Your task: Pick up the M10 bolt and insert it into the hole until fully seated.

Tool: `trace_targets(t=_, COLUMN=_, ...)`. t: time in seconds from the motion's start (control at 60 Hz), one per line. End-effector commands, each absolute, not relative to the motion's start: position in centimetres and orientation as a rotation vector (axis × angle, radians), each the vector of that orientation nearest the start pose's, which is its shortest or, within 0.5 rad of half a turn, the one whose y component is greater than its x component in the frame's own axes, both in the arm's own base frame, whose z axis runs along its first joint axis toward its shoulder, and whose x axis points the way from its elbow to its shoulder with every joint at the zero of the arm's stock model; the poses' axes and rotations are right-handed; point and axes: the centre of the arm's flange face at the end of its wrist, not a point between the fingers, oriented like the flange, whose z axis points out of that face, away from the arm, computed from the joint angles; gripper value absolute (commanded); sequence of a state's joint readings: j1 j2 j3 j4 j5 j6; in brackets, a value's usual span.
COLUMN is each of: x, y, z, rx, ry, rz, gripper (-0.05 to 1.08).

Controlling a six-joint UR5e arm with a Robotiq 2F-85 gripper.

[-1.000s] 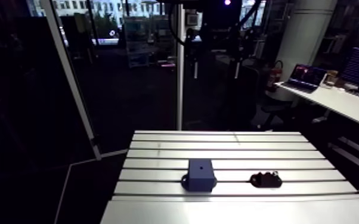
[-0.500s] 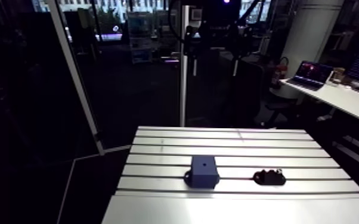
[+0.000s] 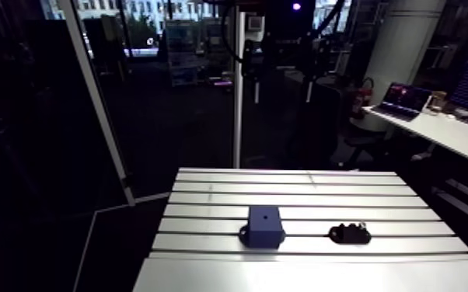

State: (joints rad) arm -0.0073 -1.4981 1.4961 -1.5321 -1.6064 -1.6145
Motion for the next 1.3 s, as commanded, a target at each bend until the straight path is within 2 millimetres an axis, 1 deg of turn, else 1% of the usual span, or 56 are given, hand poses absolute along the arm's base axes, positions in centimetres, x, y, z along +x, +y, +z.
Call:
trace_targets(t=0.017, x=-51.0, y=-11.1, z=48.0, rx=-0.033, ry=3.093, rz=0.064, gripper=0.0)
trace_targets(t=0.033, x=-50.8, y=-10.8, z=48.0, rx=-0.036, ry=3.093, rz=0.064, gripper=0.0)
trace_targets(t=0.067, x=-50.8, y=-10.8, z=48.0, rx=-0.036, ry=3.093, rz=0.064, gripper=0.0)
trace_targets(t=0.1, x=-50.5, y=-9.5, z=48.2, rx=-0.025, ry=3.101, rz=0.063, gripper=0.01)
trace_targets(t=0.117, x=-50.5, y=-9.5, z=48.2, rx=-0.025, ry=3.101, rz=0.063, gripper=0.01)
trace_targets(t=0.133, x=-50.4, y=-8.6, z=48.4, rx=-0.014, ry=3.108, rz=0.061, gripper=0.01)
trace_targets(t=0.15, x=-50.4, y=-8.6, z=48.4, rx=-0.014, ry=3.108, rz=0.061, gripper=0.01)
trace_targets(t=0.167, x=-50.3, y=-7.8, z=48.5, rx=-0.006, ry=3.116, rz=0.062, gripper=0.01)
trace_targets(t=0.183, x=-50.3, y=-7.8, z=48.5, rx=-0.006, ry=3.116, rz=0.062, gripper=0.01)
trace_targets(t=0.2, x=-50.2, y=-7.0, z=48.6, rx=-0.002, ry=3.126, rz=0.062, gripper=0.01)
trace_targets(t=0.217, x=-50.2, y=-7.0, z=48.6, rx=-0.002, ry=3.126, rz=0.062, gripper=0.01)
trace_targets(t=0.25, x=-49.9, y=-5.9, z=48.8, rx=-0.014, ry=3.143, rz=0.065, gripper=0.01)
trace_targets(t=0.3, x=-49.7, y=-5.5, z=48.8, rx=-0.025, ry=3.15, rz=0.067, gripper=0.01)
trace_targets(t=0.433, x=-49.7, y=-4.7, z=47.7, rx=-0.049, ry=3.15, rz=0.066, gripper=0.01)
trace_targets(t=0.467, x=-49.7, y=-4.5, z=47.0, rx=-0.049, ry=3.154, rz=0.067, gripper=0.01)
trace_targets(t=0.5, x=-49.7, y=-4.5, z=47.0, rx=-0.049, ry=3.154, rz=0.067, gripper=0.01)
trace_targets(t=0.533, x=-49.8, y=-4.2, z=46.3, rx=-0.04, ry=3.162, rz=0.069, gripper=0.01)
trace_targets(t=0.65, x=-49.9, y=-3.8, z=45.3, rx=-0.038, ry=3.185, rz=0.075, gripper=0.01)
trace_targets(t=0.733, x=-50.0, y=-3.5, z=44.4, rx=-0.094, ry=3.205, rz=0.09, gripper=0.01)
trace_targets(t=0.75, x=-50.0, y=-3.0, z=44.0, rx=-0.101, ry=3.207, rz=0.091, gripper=0.01)
trace_targets(t=0.767, x=-50.0, y=-3.0, z=44.0, rx=-0.101, ry=3.207, rz=0.091, gripper=0.01)
trace_targets(t=0.8, x=-49.9, y=-1.5, z=43.1, rx=-0.085, ry=3.205, rz=0.093, gripper=0.01)
trace_targets(t=0.833, x=-49.9, y=-1.5, z=43.1, rx=-0.085, ry=3.205, rz=0.093, gripper=0.01)
trace_targets(t=0.85, x=-49.9, y=-0.6, z=42.8, rx=-0.066, ry=3.209, rz=0.094, gripper=0.01)
trace_targets(t=0.867, x=-49.9, y=-0.6, z=42.8, rx=-0.066, ry=3.209, rz=0.094, gripper=0.01)
trace_targets(t=0.883, x=-49.9, y=0.4, z=42.3, rx=-0.049, ry=3.212, rz=0.095, gripper=0.01)
trace_targets(t=0.9, x=-49.9, y=0.4, z=42.3, rx=-0.049, ry=3.212, rz=0.095, gripper=0.01)
trace_targets(t=0.917, x=-49.9, y=1.4, z=41.9, rx=-0.034, ry=3.215, rz=0.094, gripper=0.01)
trace_targets(t=0.933, x=-49.9, y=1.4, z=41.9, rx=-0.034, ry=3.215, rz=0.094, gripper=0.01)
trace_targets(t=0.967, x=-49.9, y=3.2, z=40.8, rx=-0.031, ry=3.212, rz=0.092, gripper=0.01)
trace_targets(t=0.983, x=-49.9, y=3.2, z=40.8, rx=-0.031, ry=3.212, rz=0.092, gripper=0.01)
trace_targets(t=1.017, x=-49.9, y=4.1, z=39.5, rx=-0.045, ry=3.199, rz=0.079, gripper=0.01)
trace_targets(t=1.05, x=-49.9, y=4.1, z=39.5, rx=-0.045, ry=3.199, rz=0.079, gripper=0.01)
trace_targets(t=1.083, x=-50.0, y=4.4, z=38.6, rx=-0.049, ry=3.189, rz=0.072, gripper=0.01)
trace_targets(t=1.133, x=-50.1, y=4.6, z=38.2, rx=-0.045, ry=3.183, rz=0.069, gripper=0.01)
trace_targets(t=1.15, x=-50.1, y=4.9, z=37.6, rx=-0.04, ry=3.176, rz=0.065, gripper=0.01)
trace_targets(t=1.3, x=-50.2, y=6.7, z=36.0, rx=0.01, ry=3.165, rz=0.059, gripper=0.01)
